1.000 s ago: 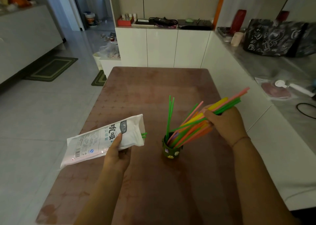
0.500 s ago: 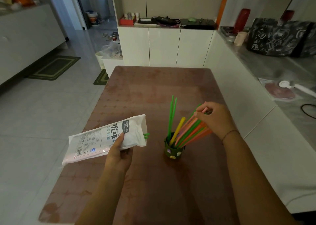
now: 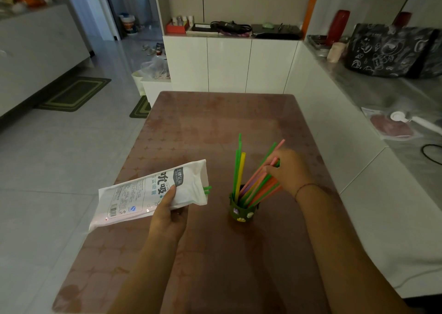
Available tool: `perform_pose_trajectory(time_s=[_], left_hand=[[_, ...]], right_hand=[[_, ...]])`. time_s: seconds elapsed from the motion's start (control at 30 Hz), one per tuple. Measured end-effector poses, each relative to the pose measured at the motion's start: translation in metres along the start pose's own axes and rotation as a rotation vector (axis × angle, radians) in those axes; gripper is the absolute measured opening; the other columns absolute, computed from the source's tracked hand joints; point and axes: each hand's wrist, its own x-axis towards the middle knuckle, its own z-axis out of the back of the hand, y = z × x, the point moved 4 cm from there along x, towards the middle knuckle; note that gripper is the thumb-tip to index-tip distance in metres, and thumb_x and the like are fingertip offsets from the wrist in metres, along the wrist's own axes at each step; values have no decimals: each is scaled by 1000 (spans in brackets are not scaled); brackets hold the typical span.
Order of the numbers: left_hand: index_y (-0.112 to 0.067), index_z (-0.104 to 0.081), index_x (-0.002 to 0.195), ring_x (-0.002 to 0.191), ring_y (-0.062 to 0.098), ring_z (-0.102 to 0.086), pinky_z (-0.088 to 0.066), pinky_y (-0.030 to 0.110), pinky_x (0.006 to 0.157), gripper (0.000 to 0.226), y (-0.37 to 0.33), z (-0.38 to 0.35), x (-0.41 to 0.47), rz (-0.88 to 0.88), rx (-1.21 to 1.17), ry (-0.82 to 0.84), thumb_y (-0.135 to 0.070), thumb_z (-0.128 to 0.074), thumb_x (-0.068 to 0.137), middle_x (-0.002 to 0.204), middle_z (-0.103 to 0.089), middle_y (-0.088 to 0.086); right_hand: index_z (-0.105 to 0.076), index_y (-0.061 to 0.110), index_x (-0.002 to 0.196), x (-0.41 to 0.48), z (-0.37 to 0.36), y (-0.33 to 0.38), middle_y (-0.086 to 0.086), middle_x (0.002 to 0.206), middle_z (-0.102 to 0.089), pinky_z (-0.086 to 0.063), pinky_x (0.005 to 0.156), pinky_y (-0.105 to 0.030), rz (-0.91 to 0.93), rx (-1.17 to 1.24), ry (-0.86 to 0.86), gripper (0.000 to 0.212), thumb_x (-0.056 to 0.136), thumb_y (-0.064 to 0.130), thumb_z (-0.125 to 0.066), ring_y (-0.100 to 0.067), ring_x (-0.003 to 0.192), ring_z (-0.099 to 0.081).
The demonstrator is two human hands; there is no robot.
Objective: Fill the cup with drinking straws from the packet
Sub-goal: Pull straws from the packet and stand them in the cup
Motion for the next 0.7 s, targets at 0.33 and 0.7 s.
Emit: perform_pose_trajectory(time_s=[0.33,0.7], left_hand=[[-18,-58,107,82,14,-73,-61,31,68,28,3,-1,-1,2,-1,-12,-3,-64,85,92,-75,1],[-21,-55,120,99,15,-69,-60,32,76,38,1,-20,-12,-95,62,114,-2,-61,86,108,-72,1]], right_hand=[[-71,3,76,-6,20,-5,-10,74,-68,-46,67,-30,-8,177,-186,3,75,5,-69,-18,70,-57],[-69,16,87,-31,42,23,2,77,-62,-38,61,-4,20,430,-455,8,81,14,-65,-8,67,-54]])
